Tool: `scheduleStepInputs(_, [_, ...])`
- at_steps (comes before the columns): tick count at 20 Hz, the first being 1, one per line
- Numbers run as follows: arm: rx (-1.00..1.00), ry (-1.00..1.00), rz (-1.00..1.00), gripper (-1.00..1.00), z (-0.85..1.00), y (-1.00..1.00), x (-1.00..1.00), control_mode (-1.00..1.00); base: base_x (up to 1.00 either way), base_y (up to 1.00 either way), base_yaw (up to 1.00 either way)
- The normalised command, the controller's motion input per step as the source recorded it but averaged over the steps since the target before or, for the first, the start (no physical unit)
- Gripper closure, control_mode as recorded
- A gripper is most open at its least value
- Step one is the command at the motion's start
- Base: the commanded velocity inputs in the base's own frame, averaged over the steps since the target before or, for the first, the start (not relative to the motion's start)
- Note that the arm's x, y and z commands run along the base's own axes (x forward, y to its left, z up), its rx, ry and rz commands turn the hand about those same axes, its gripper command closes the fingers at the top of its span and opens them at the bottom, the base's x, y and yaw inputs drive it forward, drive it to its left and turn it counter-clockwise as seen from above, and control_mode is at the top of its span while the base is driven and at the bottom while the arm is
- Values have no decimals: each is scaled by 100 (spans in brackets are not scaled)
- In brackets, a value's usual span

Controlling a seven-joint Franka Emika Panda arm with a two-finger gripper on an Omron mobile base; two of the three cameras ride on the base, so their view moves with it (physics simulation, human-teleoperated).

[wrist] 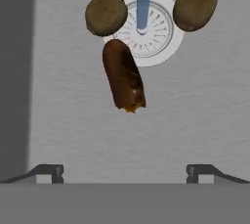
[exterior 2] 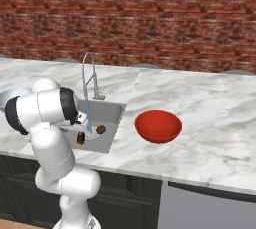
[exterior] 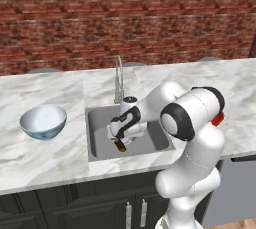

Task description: Pick the kiwis from the sink and place them in one bowl. Place the sweet potato in the other bowl. Then turn off the sink faucet.

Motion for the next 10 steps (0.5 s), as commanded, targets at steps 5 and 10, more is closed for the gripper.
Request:
scheduleStepInputs(5, [-1,-3,-3,-100,-20,7,28,-100,0,0,0])
scheduleStepInputs(10, [-1,-3,-3,-100,-25,6,24,-100,0,0,0])
